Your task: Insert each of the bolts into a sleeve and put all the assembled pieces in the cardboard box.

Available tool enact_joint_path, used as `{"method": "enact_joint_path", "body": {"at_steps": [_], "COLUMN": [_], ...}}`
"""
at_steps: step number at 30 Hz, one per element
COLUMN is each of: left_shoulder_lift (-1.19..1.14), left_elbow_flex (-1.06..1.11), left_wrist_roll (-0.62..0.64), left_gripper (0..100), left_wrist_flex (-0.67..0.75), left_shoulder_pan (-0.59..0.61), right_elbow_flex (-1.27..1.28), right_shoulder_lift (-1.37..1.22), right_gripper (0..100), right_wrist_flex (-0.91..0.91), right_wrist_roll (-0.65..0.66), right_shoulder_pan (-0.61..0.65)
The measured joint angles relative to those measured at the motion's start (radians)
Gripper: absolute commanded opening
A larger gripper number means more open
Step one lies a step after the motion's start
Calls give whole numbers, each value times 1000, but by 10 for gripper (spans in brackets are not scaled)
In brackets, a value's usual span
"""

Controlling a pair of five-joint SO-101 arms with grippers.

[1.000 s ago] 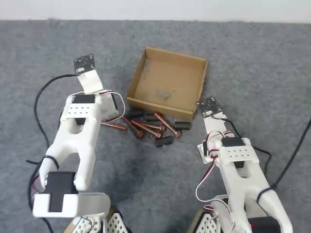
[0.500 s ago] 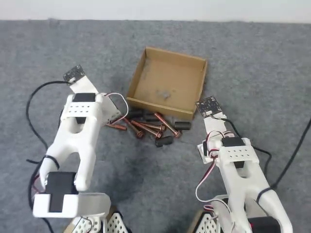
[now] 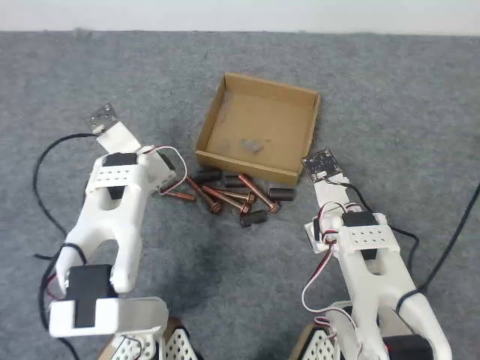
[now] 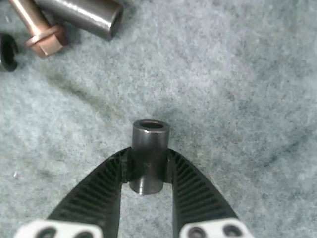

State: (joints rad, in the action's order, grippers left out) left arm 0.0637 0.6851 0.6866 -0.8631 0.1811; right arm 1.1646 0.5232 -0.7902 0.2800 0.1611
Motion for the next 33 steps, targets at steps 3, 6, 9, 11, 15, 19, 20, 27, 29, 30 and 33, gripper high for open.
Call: {"method": "enact_joint_path", "body": {"at_steps": [3, 6, 9, 11, 15, 19, 20, 27, 29, 30, 33], "left_shoulder_lift": [0, -9, -60, -86, -132, -157, -157, 37, 133, 167, 193], "left_elbow_flex": [0, 31, 28, 5, -61, -95, -97, -74, -23, 9, 97], "left_wrist_roll": [3, 0, 0, 0, 0, 0, 0, 0, 0, 0, 0], "left_gripper": [112, 112, 112, 112, 112, 111, 111, 116, 116, 116, 116], "left_wrist_flex": [3, 31, 66, 48, -8, -38, -40, -132, -137, -137, -115], "left_shoulder_pan": [8, 5, 6, 6, 6, 6, 6, 14, 12, 12, 14], "right_elbow_flex": [0, 0, 0, 0, 0, 0, 0, 0, 0, 0, 0], "right_shoulder_lift": [0, 0, 0, 0, 0, 0, 0, 0, 0, 0, 0], "right_gripper": [6, 6, 6, 6, 6, 6, 6, 6, 6, 6, 6], "right_wrist_flex": [0, 0, 0, 0, 0, 0, 0, 0, 0, 0, 0], "right_wrist_roll": [3, 6, 8, 9, 12, 12, 12, 12, 12, 12, 12], "right_shoulder_pan": [0, 0, 0, 0, 0, 0, 0, 0, 0, 0, 0]}}
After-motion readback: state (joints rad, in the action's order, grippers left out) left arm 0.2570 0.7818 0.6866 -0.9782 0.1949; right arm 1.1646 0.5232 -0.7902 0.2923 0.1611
